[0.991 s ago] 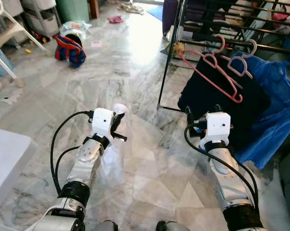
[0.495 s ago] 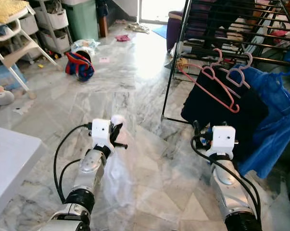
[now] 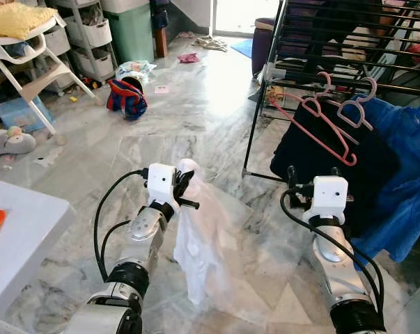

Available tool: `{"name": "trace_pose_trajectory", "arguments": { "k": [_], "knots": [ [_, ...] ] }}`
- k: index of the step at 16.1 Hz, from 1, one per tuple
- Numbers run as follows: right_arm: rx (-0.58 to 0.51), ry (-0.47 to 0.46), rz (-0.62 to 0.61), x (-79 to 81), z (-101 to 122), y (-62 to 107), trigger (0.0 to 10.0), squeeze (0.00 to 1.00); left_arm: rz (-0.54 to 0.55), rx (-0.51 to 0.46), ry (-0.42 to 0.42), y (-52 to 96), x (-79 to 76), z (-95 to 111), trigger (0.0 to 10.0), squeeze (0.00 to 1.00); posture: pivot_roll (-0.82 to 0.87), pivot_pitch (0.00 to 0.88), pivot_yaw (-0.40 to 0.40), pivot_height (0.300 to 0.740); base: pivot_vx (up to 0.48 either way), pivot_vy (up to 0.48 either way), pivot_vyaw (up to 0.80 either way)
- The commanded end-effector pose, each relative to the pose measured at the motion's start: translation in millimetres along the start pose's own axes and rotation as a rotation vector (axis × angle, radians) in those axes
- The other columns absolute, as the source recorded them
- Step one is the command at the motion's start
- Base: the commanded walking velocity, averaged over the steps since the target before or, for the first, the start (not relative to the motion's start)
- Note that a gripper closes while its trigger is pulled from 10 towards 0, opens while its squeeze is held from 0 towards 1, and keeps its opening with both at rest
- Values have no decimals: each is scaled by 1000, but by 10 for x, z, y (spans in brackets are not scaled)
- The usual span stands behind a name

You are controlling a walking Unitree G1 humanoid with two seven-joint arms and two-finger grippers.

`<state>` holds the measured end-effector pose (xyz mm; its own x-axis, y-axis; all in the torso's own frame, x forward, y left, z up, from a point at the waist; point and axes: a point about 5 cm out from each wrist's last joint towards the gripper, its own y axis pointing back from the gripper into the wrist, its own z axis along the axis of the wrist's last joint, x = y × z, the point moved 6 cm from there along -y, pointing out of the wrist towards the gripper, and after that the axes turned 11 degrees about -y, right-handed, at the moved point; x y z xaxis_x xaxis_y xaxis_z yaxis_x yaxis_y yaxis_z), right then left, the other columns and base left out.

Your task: Hang hanger

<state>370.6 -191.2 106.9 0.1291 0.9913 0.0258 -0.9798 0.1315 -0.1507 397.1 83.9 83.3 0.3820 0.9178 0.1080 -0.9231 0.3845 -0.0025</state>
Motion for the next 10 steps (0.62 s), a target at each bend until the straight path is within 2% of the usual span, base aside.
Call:
{"name": "trace_pose_trajectory", "arguments": {
  "k": [1, 5, 10],
  "knots": [
    [-30, 0, -24, -59, 81, -27, 10000, 0, -13, -64, -20, -89, -1, 204, 10000, 0, -101, 0, 30, 740, 289, 0, -800],
    [-11, -12, -20, -52, 27, 0, 10000, 0, -14, -66, -14, -60, 21, 186, 10000, 0, -88, 22, 27, 740, 335, 0, -706],
    [-13, -9, 50, 118, 69, -61, 10000, 0, 14, -80, -3, -37, 67, 195, 10000, 0, -69, 58, 5, 740, 373, 0, 0]
  ]
}}
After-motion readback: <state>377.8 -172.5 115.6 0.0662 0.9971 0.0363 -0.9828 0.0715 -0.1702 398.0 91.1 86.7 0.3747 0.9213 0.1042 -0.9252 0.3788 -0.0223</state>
